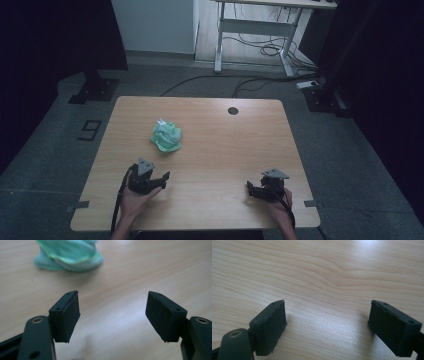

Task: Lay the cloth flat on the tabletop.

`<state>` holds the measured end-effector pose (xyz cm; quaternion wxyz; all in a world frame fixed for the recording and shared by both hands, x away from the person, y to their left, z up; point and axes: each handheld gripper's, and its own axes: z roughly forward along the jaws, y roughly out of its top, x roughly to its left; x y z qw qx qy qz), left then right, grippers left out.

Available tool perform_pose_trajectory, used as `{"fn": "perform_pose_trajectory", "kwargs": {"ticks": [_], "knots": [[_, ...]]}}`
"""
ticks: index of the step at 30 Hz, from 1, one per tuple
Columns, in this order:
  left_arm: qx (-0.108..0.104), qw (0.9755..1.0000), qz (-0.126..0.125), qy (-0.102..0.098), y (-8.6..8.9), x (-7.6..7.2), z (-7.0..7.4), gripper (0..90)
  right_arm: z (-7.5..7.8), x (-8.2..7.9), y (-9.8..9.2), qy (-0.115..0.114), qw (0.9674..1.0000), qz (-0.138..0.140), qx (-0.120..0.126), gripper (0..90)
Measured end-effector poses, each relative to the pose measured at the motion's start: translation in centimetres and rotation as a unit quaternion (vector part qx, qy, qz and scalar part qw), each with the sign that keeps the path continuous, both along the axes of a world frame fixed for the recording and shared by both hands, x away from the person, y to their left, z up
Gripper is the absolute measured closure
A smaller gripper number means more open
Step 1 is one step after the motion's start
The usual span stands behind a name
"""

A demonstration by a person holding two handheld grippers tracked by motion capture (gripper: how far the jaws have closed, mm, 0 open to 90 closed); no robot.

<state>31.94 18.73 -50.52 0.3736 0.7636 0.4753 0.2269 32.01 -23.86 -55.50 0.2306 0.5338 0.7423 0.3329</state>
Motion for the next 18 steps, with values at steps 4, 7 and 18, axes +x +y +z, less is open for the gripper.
{"fn": "perform_pose_trajectory", "kwargs": {"ticks": [4,7,18], "knots": [[0.003,1.0,0.008,-0.003,0.0,1.5,0.7,27.4,0.0,0.0,0.0,0.0,1.0,0.001,0.0,14.8],[0.002,0.9998,0.018,-0.006,0.1,3.4,1.3,27.0,0.0,0.1,0.0,-0.002,1.0,0.003,0.0,15.2],[-0.001,0.9992,0.04,-0.003,0.0,9.4,0.8,23.4,0.0,0.2,0.1,-0.002,1.0,0.004,0.0,15.6]]}}
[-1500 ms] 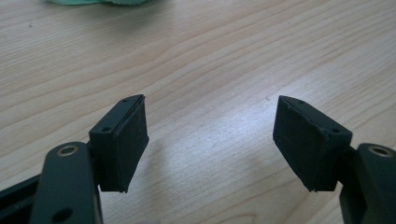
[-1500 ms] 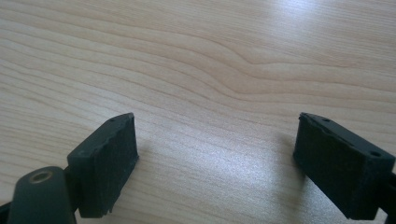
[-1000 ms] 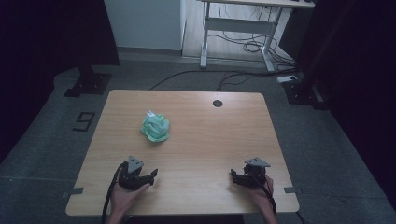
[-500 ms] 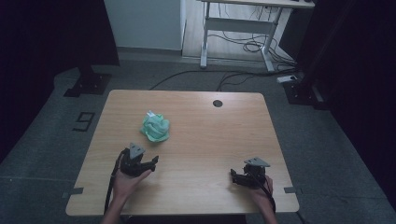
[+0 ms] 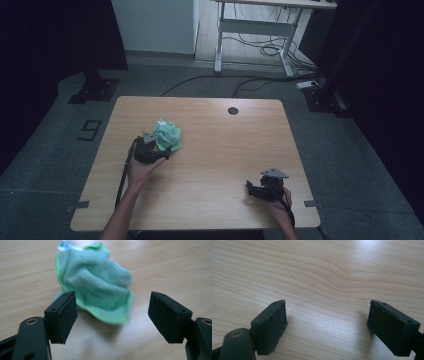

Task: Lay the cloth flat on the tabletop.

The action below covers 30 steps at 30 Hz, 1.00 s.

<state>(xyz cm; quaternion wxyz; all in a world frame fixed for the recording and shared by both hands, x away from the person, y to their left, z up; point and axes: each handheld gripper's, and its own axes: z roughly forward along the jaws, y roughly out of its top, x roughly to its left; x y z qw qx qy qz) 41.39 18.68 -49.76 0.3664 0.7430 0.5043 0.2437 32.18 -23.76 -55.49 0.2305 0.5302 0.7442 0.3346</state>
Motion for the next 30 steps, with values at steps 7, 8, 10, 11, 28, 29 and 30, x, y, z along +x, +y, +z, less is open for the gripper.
{"fn": "perform_pose_trajectory", "kwargs": {"ticks": [7,8,10,11,28,29,30], "knots": [[0.003,0.9999,0.002,0.016,-0.6,3.2,-0.5,22.0,0.0,0.0,0.0,0.0,1.0,0.0,0.0,15.7],[0.004,0.9998,0.001,0.02,-0.7,3.5,-0.7,22.0,0.0,0.0,0.0,0.0,1.0,-0.001,0.0,15.7],[0.009,0.9996,0.002,0.027,-1.1,4.2,-1.2,21.9,0.0,0.0,0.1,0.0,1.0,-0.002,0.0,15.8],[0.01,0.9995,0.005,0.03,-1.2,4.4,-1.4,22.2,0.0,0.0,0.1,0.0,1.0,-0.002,0.0,15.9],[0.003,0.9984,-0.012,0.056,-1.3,4.9,-3.0,69.5,0.0,0.0,0.1,-0.001,1.0,-0.002,0.0,16.1],[-0.003,0.9984,-0.019,0.054,-1.2,4.5,-2.9,71.2,0.0,0.0,0.1,-0.001,1.0,-0.002,0.0,16.1],[-0.003,0.9984,-0.019,0.054,-1.2,4.5,-2.9,72.3,0.0,0.0,0.1,-0.001,1.0,-0.002,0.0,16.1]]}}
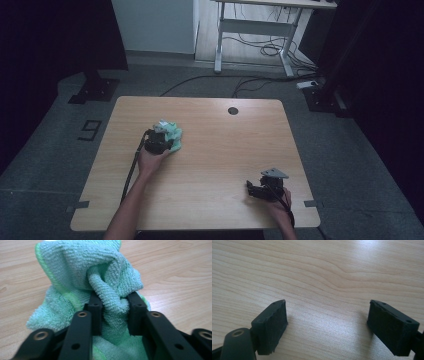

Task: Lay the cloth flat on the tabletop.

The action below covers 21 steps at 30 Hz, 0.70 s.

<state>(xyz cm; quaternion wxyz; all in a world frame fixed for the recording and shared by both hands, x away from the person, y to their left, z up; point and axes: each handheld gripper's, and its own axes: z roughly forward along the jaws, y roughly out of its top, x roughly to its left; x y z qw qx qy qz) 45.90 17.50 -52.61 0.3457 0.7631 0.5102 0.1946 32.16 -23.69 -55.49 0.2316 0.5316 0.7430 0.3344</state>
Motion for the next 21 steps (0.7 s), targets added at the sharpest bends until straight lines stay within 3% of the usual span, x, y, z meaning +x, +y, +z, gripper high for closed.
{"fn": "perform_pose_trajectory", "kwargs": {"ticks": [5,11,13,14,16,21], "knots": [[-0.009,0.9991,-0.022,-0.034,-0.3,-1.9,1.8,74.6,0.0,-0.1,0.0,-0.001,1.0,-0.001,0.001,17.2],[-0.015,0.9962,-0.058,-0.064,-1.3,-4.6,3.9,74.8,0.0,-0.1,0.0,-0.002,1.0,-0.002,0.001,17.6],[0.005,0.9939,-0.078,-0.078,-2.2,-6.3,4.3,74.8,0.0,-0.2,-0.1,-0.002,1.0,-0.004,0.001,18.3],[0.005,0.9939,-0.078,-0.078,-2.2,-6.3,4.3,74.8,0.0,-0.2,-0.1,-0.002,1.0,-0.004,0.001,18.3],[0.0,0.9923,-0.095,-0.079,-3.0,-8.0,4.2,74.7,0.0,-0.2,-0.1,-0.002,1.0,-0.003,0.001,18.5],[-0.013,0.9895,-0.12,-0.079,-4.7,-10.4,3.7,74.7,0.0,-0.3,-0.1,-0.002,1.0,-0.004,0.001,18.6]]}}
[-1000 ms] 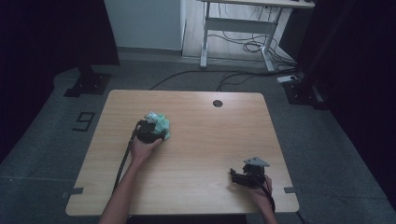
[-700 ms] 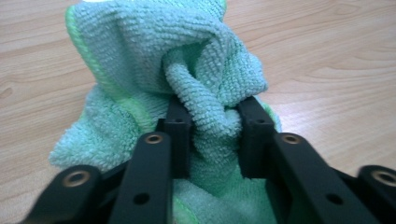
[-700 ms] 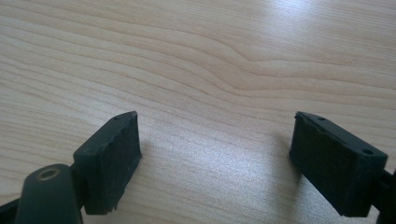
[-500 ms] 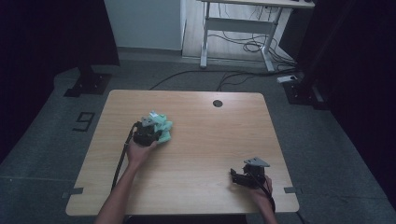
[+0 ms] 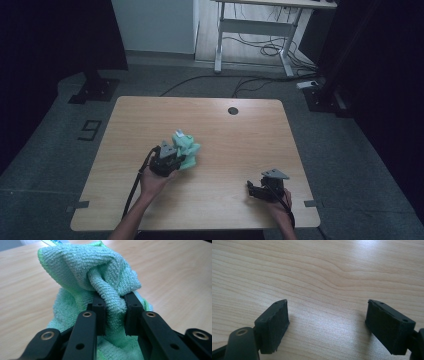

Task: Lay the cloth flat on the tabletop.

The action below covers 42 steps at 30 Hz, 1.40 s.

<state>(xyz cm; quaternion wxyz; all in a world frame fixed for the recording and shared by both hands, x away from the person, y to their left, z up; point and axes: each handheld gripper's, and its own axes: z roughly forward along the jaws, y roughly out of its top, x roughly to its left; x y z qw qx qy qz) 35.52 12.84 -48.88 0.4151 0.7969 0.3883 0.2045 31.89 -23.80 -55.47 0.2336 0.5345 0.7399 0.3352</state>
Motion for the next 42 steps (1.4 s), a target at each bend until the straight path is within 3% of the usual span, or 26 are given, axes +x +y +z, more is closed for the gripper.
{"fn": "perform_pose_trajectory", "kwargs": {"ticks": [4,9,17,21,23,26,31,32,33,36,42], "knots": [[0.024,0.9994,-0.026,-0.002,-2.4,-1.1,-0.5,74.6,0.0,0.0,0.0,0.0,1.0,0.0,0.0,18.7],[0.031,0.998,-0.053,0.013,-4.9,-2.0,-1.8,74.4,0.0,0.0,0.0,-0.001,1.0,0.0,0.0,18.9],[0.033,0.9973,-0.056,0.033,-6.2,-2.3,-4.1,69.8,0.0,0.0,-0.1,-0.001,1.0,0.001,0.0,18.9],[0.029,0.9966,-0.065,0.042,-6.0,-2.7,-4.0,43.3,0.0,0.0,-0.1,-0.001,1.0,0.001,0.001,18.9],[0.016,0.997,-0.07,0.031,-5.3,-3.3,-3.5,35.8,0.0,-0.1,-0.1,-0.001,1.0,0.002,0.0,19.0],[-0.01,0.9971,-0.073,0.018,-3.8,-4.2,-2.3,32.3,0.0,-0.1,-0.1,-0.001,1.0,0.001,0.0,19.2],[-0.012,0.9983,-0.057,0.006,-2.0,-4.7,-1.2,31.9,0.0,-0.1,0.0,-0.003,1.0,-0.002,0.001,21.6],[-0.01,0.9992,-0.039,0.009,-1.0,-4.4,-1.2,32.4,0.1,-0.1,0.0,0.0,1.0,0.0,0.006,23.8],[-0.01,0.9992,-0.039,0.009,-1.0,-4.4,-1.2,32.5,0.1,-0.1,0.0,0.0,1.0,0.0,0.006,23.8],[0.002,0.9993,-0.012,0.035,0.0,-3.4,-2.2,33.9,1.0,0.1,0.3,-0.015,0.9993,0.011,0.034,27.0],[0.0,0.998,-0.018,0.061,-0.1,-3.1,-3.0,35.4,2.7,0.8,1.9,-0.044,0.9967,0.044,0.051,30.3]]}}
